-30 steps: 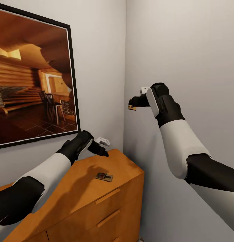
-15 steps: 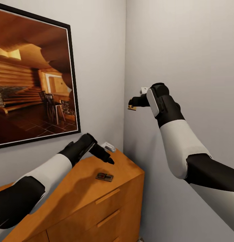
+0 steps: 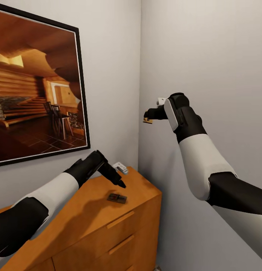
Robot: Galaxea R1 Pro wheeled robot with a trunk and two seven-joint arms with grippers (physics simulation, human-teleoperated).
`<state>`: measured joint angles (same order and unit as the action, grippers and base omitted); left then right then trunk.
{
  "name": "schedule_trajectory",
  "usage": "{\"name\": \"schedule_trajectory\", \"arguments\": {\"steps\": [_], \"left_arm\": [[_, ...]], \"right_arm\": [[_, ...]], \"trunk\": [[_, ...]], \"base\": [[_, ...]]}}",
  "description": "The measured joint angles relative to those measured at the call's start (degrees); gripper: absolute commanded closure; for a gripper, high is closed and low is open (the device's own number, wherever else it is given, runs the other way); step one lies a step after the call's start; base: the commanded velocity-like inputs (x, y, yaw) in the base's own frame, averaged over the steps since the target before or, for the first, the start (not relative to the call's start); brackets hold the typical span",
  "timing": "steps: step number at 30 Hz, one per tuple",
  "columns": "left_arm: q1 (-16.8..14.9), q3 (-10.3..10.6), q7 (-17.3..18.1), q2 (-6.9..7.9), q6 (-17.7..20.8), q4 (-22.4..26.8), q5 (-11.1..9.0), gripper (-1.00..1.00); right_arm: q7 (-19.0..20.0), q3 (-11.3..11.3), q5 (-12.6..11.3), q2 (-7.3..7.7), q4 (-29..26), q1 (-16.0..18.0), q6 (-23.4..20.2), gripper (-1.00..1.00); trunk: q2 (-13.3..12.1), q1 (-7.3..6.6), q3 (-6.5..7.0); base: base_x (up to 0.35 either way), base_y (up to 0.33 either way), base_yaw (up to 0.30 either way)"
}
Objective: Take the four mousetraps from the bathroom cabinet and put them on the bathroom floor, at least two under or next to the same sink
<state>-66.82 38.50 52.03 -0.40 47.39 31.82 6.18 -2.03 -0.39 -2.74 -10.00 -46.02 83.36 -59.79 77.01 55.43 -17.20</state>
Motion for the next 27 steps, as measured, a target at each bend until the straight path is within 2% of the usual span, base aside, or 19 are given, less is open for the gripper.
{"name": "schedule_trajectory", "arguments": {"steps": [12, 19, 27], "left_arm": [[-0.01, 0.11, 0.29, 1.92, -0.12, -0.68, 0.66, -1.00], [-0.02, 0.17, 0.50, 3.68, -1.00, -1.25, 0.67, -1.00], [-0.02, 0.19, 0.60, 4.34, -1.28, -1.34, 0.65, -1.00]], "right_arm": [[0.01, 0.00, 0.01, 0.00, -0.03, 0.00, 0.00, 1.00], [0.00, 0.00, 0.01, 0.00, -0.03, 0.00, 0.00, 1.00], [0.01, 0.03, 0.01, 0.00, -0.06, 0.00, 0.00, 1.00]], "trunk": [[0.00, 0.00, 0.00], [0.00, 0.00, 0.00], [0.00, 0.00, 0.00]], "base": [[0.000, 0.000, 0.000], [0.000, 0.000, 0.000], [0.000, 0.000, 0.000]]}}
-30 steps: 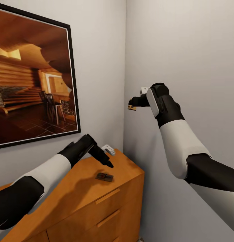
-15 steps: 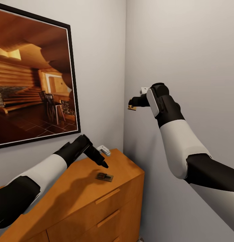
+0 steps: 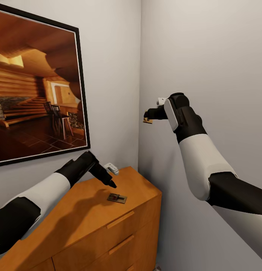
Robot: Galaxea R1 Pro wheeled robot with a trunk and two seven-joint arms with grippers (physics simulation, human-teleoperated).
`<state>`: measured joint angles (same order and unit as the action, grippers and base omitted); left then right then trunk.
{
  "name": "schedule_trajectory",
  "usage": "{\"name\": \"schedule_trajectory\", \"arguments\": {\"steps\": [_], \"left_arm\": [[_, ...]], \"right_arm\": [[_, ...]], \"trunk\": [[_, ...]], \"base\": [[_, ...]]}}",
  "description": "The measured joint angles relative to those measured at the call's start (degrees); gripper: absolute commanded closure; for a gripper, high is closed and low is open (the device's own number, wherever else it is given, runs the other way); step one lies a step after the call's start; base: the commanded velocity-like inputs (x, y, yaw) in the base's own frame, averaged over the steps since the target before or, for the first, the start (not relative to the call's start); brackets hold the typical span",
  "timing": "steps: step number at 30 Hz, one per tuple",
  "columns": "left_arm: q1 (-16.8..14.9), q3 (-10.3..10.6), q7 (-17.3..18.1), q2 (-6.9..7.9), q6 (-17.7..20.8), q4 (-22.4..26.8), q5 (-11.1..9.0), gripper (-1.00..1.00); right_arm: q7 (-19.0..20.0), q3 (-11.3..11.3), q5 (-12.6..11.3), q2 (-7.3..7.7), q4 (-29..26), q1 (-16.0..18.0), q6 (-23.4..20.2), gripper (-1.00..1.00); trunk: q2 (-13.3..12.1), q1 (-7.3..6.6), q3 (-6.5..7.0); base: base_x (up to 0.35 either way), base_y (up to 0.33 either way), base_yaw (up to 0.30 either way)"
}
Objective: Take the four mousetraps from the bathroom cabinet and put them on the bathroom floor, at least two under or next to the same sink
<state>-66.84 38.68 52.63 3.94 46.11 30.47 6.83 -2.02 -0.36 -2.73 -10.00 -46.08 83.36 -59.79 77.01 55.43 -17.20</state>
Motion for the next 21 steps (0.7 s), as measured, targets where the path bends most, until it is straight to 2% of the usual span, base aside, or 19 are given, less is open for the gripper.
{"name": "schedule_trajectory", "arguments": {"steps": [17, 21], "left_arm": [[0.00, -0.01, 0.15, 0.24, -0.06, -0.30, -0.17, -1.00], [0.09, 0.03, 0.79, -0.83, 0.39, 0.06, -0.85, -1.00]], "right_arm": [[0.00, -0.02, 0.00, 0.00, 0.05, 0.00, 0.00, 1.00], [0.24, -0.05, 1.30, 0.00, 1.29, -0.79, 0.54, 1.00]], "trunk": [[0.00, 0.00, 0.00], [0.00, 0.00, 0.00]], "base": [[0.000, 0.000, 0.000], [0.000, 0.000, 0.000]]}}
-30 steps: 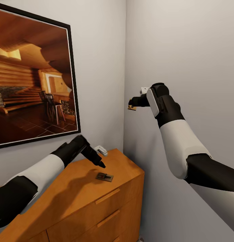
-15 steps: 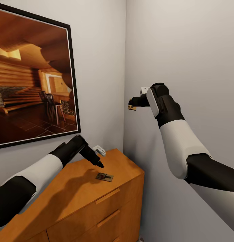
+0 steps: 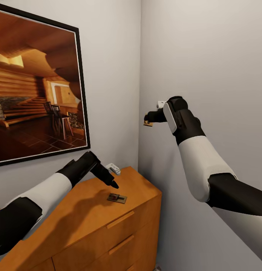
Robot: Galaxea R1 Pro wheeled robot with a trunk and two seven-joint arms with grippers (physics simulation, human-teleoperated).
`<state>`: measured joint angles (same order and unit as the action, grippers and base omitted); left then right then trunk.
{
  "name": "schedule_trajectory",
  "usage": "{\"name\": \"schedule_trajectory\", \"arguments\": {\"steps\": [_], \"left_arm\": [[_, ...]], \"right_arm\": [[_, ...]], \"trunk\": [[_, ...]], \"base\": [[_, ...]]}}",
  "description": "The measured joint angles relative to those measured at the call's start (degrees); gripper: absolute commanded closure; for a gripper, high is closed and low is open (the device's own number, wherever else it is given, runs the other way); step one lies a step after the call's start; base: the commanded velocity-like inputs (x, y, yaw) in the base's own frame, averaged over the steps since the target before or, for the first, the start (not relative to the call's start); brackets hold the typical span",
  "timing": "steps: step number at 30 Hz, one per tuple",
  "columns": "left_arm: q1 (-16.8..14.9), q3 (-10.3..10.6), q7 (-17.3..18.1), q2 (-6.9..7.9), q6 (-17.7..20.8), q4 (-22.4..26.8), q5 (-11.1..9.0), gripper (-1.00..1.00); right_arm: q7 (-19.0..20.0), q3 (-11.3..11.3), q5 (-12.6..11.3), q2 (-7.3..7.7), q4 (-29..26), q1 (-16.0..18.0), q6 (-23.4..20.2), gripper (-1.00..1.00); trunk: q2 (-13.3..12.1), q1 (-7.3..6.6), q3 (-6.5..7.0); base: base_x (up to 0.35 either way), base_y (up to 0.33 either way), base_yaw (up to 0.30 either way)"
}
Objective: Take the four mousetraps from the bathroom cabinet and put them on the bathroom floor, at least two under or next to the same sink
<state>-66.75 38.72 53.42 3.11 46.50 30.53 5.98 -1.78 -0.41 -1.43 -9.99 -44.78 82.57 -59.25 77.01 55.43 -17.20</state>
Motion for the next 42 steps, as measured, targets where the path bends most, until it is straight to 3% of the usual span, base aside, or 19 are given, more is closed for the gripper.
{"name": "schedule_trajectory", "arguments": {"steps": [8, 12, 20, 28, 32, 42], "left_arm": [[0.00, -0.60, -0.60, -0.86, 0.47, 0.57, -0.51, -1.00], [0.00, -1.15, -0.67, -1.18, 1.78, 1.87, -0.56, -1.00], [0.00, -1.52, -0.71, -1.19, 4.39, 4.46, -0.55, -1.00], [0.01, -1.30, -0.77, -0.87, 6.99, 7.05, -0.48, -1.00], [0.01, -1.32, 0.41, -0.40, 7.87, 8.33, -0.57, -1.00], [0.01, -0.63, 3.60, 2.84, 6.00, 11.54, 0.80, -1.00]], "right_arm": [[0.08, -0.12, 1.00, 0.06, 1.04, -1.11, -0.11, 1.00], [0.17, -0.19, 1.65, 0.82, 1.29, -2.40, -0.47, 1.00], [0.22, -0.40, 2.18, 1.63, 1.13, -4.99, -0.52, 1.00], [0.23, -0.46, 2.12, 2.65, -1.45, -5.26, -0.52, 1.00], [0.23, -0.42, 1.98, 2.80, -2.73, -5.27, -0.52, 1.00], [0.37, -0.31, 1.85, 2.73, -3.15, -5.28, -0.52, 1.00]], "trunk": [[0.00, 0.00, 0.00], [0.00, 0.00, 0.00], [0.00, 0.00, 0.00], [0.00, 0.00, 0.00], [0.00, 0.00, 0.00], [0.00, 0.00, 0.00]], "base": [[0.000, 0.000, 0.000], [0.000, 0.000, 0.000], [0.000, 0.000, 0.000], [0.000, 0.000, 0.000], [0.000, 0.000, 0.000], [0.000, 0.000, 0.000]]}}
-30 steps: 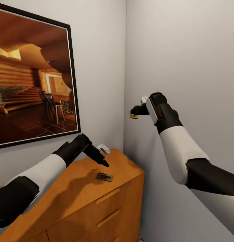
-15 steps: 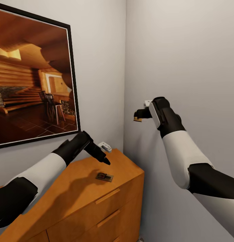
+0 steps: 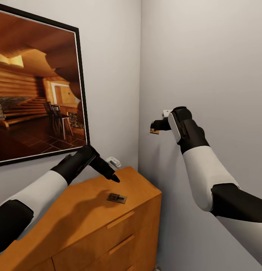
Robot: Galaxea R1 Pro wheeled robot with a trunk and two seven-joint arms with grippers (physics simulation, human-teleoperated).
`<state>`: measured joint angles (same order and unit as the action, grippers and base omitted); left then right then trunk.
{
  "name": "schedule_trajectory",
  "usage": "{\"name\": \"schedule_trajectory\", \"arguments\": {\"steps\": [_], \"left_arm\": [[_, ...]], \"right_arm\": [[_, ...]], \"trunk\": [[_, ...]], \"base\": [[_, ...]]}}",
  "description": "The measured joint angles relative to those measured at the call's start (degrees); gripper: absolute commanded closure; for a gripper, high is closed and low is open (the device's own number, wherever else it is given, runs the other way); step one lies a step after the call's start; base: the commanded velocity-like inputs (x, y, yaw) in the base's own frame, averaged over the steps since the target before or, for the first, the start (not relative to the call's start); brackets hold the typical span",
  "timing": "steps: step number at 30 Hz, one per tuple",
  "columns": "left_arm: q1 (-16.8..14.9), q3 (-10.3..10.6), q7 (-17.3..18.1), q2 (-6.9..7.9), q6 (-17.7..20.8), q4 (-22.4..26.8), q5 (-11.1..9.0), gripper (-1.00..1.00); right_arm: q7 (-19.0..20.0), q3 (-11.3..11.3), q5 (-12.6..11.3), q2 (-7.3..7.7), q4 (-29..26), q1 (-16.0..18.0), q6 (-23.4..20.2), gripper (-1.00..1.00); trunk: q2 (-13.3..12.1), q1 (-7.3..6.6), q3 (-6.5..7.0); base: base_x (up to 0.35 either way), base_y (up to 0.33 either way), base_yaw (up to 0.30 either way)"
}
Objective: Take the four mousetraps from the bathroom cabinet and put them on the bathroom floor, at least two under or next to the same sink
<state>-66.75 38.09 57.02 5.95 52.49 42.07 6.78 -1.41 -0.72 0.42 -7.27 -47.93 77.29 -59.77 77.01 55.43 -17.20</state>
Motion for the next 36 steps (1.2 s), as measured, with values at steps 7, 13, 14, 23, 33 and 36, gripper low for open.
{"name": "schedule_trajectory", "arguments": {"steps": [7, 13, 14, 23, 33, 36], "left_arm": [[0.00, 0.09, 17.17, 1.23, -3.06, 7.03, 3.23, -1.00], [0.00, 0.09, 17.53, 1.31, -3.40, 7.10, 4.21, -1.00], [0.00, 0.09, 17.56, 1.31, -3.41, 7.11, 4.25, -1.00], [0.00, -0.16, 17.66, 1.20, -3.51, 7.17, 4.39, -1.00], [0.00, -0.44, 17.39, 0.90, -3.60, 7.05, 4.41, -1.00], [-0.01, -0.49, 17.32, 0.83, -3.56, 7.02, 4.43, -1.00]], "right_arm": [[0.03, 0.01, 0.03, -0.02, -0.02, 0.00, 0.00, 1.00], [0.02, 0.01, 0.08, 0.04, -0.02, 0.00, 0.00, 1.00], [0.02, 0.01, 0.08, 0.04, -0.02, 0.00, 0.00, 1.00], [-0.05, 0.01, 0.09, 0.06, 0.00, 0.00, 0.00, 1.00], [-0.06, 0.01, 0.16, 0.07, 0.02, 0.00, 0.00, 1.00], [-0.06, 0.00, 0.16, 0.08, 0.03, -0.01, 0.00, 1.00]], "trunk": [[0.00, 0.00, 0.00], [0.00, 0.00, 0.00], [0.00, 0.00, 0.00], [0.00, 0.00, 0.00], [0.00, 0.00, 0.00], [0.00, -0.01, 0.00]], "base": [[0.000, 0.000, 0.000], [0.000, 0.000, 0.000], [0.000, 0.000, 0.000], [0.000, 0.000, 0.000], [0.007, 0.022, 0.000], [0.079, 0.181, 0.000]]}}
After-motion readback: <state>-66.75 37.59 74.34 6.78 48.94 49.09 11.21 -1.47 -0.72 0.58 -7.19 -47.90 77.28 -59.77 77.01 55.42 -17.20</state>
